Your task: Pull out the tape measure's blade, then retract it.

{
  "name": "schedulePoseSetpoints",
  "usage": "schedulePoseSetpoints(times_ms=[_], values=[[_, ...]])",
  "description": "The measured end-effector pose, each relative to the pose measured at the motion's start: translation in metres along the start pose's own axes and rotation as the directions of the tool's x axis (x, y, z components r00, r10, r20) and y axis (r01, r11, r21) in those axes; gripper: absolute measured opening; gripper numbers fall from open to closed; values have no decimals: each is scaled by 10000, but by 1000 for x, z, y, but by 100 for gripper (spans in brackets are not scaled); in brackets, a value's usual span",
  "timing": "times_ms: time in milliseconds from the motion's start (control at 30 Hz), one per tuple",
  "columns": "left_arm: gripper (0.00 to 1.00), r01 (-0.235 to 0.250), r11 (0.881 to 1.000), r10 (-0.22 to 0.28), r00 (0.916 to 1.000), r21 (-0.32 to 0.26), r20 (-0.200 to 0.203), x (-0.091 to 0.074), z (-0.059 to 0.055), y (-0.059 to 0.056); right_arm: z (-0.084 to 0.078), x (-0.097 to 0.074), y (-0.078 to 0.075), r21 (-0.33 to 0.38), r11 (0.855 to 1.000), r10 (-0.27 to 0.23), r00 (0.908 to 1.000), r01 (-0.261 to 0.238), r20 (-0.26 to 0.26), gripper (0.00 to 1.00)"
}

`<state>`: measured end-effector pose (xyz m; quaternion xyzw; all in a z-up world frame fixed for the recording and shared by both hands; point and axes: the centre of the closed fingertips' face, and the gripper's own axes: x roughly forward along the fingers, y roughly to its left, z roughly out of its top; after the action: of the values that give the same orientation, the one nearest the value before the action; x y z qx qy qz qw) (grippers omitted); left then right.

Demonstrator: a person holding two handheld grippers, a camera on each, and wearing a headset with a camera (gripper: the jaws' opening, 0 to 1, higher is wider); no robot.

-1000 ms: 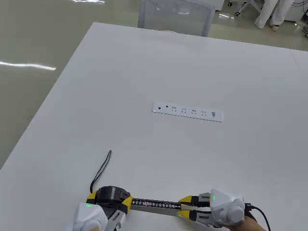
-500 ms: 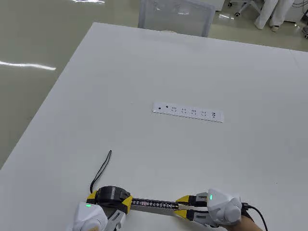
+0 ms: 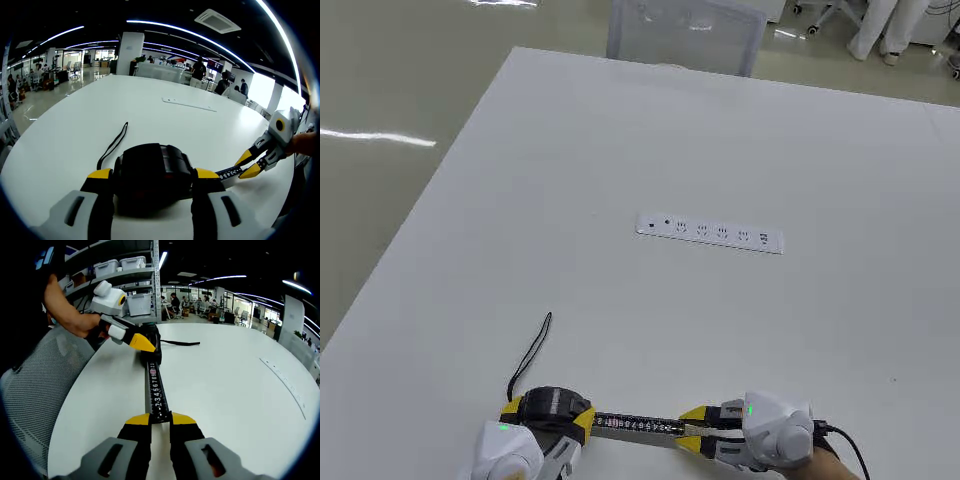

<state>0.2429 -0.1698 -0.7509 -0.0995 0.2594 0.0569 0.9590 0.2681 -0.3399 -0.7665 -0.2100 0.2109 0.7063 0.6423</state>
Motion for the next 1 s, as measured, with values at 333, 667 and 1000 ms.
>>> schedulePoseSetpoints(times_ms=[333,667,1000], values=[[62,-11,9998,11,10000,212,4,1,0,-2,-2,2,2,47,10000,1,10000,-1,30,12],[65,-754,9971,755,9971,-80,116,3,1,-1,0,1,2,93,10000,-33,10000,32,92,12],[67,-1056,9944,1057,9942,-76,221,5,3,1,-1,2,3,173,9998,-67,9999,65,120,12]])
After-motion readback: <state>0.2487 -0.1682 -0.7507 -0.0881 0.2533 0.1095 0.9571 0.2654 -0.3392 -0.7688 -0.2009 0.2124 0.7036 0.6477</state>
